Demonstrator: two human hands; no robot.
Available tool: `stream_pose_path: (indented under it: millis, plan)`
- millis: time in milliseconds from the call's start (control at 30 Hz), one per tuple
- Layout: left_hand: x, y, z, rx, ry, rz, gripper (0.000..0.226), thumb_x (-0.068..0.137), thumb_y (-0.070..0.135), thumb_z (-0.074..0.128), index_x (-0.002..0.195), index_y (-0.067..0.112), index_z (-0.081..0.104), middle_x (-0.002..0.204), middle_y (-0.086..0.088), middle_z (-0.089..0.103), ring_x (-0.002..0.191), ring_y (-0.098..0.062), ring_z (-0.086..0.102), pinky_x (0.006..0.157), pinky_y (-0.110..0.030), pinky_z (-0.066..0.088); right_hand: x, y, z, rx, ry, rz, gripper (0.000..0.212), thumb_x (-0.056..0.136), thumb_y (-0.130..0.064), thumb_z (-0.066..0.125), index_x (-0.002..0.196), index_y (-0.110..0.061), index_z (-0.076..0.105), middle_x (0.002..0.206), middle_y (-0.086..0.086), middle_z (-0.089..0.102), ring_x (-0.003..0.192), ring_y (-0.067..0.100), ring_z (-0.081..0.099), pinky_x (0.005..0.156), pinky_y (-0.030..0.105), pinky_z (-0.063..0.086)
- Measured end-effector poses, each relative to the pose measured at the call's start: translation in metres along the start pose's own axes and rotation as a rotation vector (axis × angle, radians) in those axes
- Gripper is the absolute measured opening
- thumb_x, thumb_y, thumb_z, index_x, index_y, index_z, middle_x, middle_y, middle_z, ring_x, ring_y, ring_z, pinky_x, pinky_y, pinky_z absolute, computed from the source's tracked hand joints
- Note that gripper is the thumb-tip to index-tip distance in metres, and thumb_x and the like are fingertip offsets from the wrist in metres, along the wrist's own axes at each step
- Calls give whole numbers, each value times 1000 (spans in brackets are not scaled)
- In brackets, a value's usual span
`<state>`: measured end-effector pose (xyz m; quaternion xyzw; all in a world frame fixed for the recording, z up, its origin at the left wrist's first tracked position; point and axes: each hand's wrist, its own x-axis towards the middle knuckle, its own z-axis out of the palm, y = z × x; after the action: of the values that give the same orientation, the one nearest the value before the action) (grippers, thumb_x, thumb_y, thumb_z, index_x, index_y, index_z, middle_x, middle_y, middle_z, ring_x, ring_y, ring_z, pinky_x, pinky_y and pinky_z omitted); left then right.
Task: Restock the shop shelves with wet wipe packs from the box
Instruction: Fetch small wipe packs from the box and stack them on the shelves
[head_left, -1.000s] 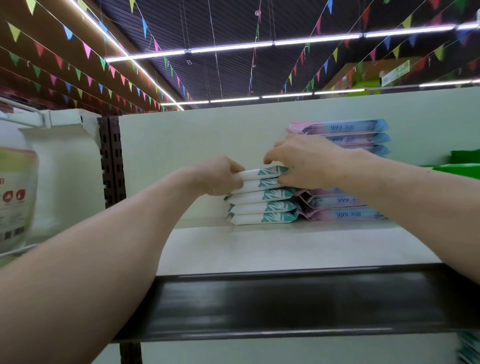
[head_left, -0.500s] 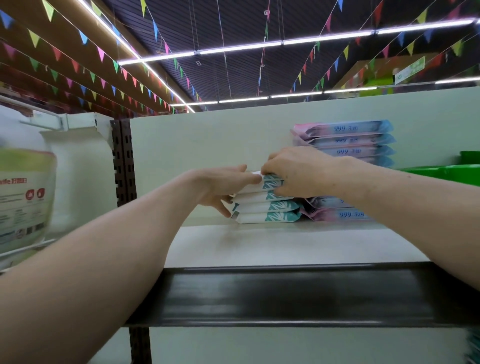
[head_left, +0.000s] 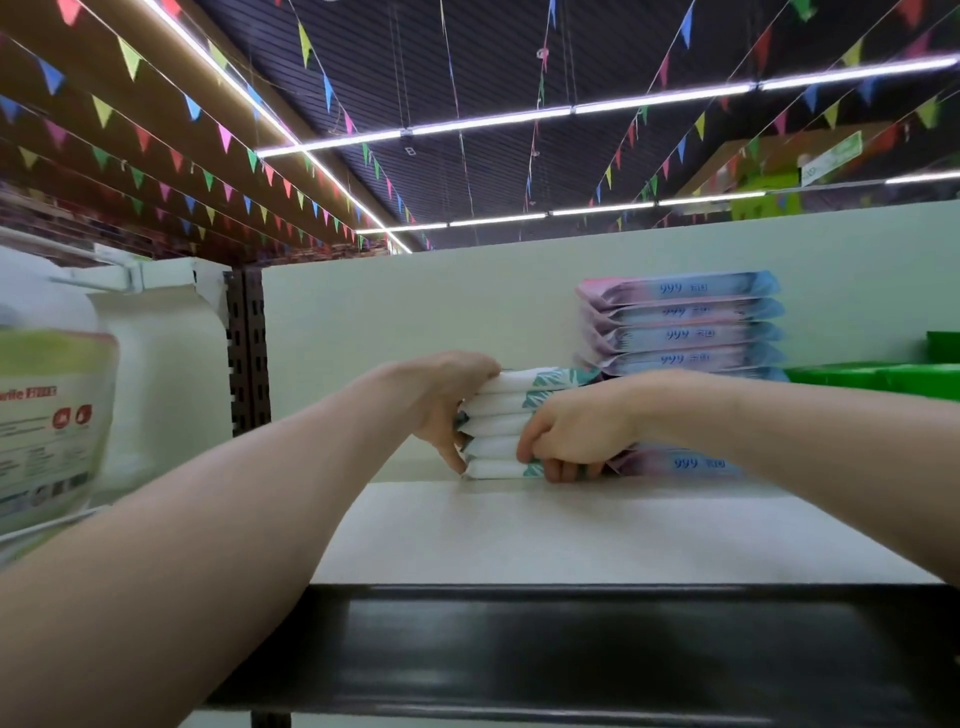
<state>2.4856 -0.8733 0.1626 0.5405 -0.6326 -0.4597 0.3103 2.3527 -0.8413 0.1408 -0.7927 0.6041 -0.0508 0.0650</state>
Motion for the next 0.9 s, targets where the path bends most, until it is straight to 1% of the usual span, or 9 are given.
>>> stream_pose_path:
  millis: [67,167,267,333,433,567,733,833,900]
  plan:
    - [-1,0,0,12,4,9,26,102,22,34,102,4,54,108,-19,61,103,-35,61,84,-58,47,2,0,0,-11,-5,-13,37,98,3,36,130,-7,52,95,9,62,57,4,56,63,21,52]
    - [-6,-2,1,61,16,9,30,102,26,33,107,4,53,108,-17,60,100,-34,60,84,-56,46,-7,-2,-3,-2,-4,1,37,99,-6,33,130,-15,52,101,7,64,73,12,59,75,30,54]
    - [-7,-1,2,287,146,77,40,101,34,35,135,15,43,141,-12,43,125,-37,45,98,-61,39,-18,-6,-9,26,36,1,40,97,-7,37,134,-19,50,109,6,64,94,18,63,84,33,56]
    - [-10,0,5,368,178,96,45,101,37,36,141,18,39,150,-10,35,133,-36,38,103,-62,34,-28,-8,-13,-7,27,12,43,96,-7,44,137,-20,48,104,2,61,102,21,62,84,33,57]
    - [-17,7,8,498,215,132,50,102,42,36,145,17,36,153,-11,32,138,-33,33,108,-56,29,-54,-1,-31,23,59,-10,37,98,-9,41,130,-21,54,102,-2,66,93,11,65,87,31,56]
    - [-33,41,16,634,279,340,59,102,40,40,151,12,27,156,-8,27,141,-29,29,113,-48,25,-94,33,-57,-75,56,91,29,97,-10,44,112,-24,65,97,-2,72,90,10,68,86,31,54]
    - [-34,84,68,796,349,639,66,99,36,49,154,12,20,158,-9,25,142,-26,29,113,-35,26,-98,76,-34,-34,-36,247,25,98,-15,45,116,-21,62,99,0,70,88,12,64,87,31,52]
    - [-10,96,102,1006,398,753,70,96,44,49,153,18,20,156,-8,31,140,-28,32,115,-43,27,-91,87,-25,10,20,187,24,98,-24,49,116,-20,64,97,0,71,84,14,63,90,33,52]
    - [6,99,118,1194,450,820,70,95,52,45,153,24,17,155,-8,31,142,-27,28,116,-50,20,-85,89,-24,26,17,165,25,98,-26,48,118,-23,63,94,-2,69,85,14,63,88,32,52]
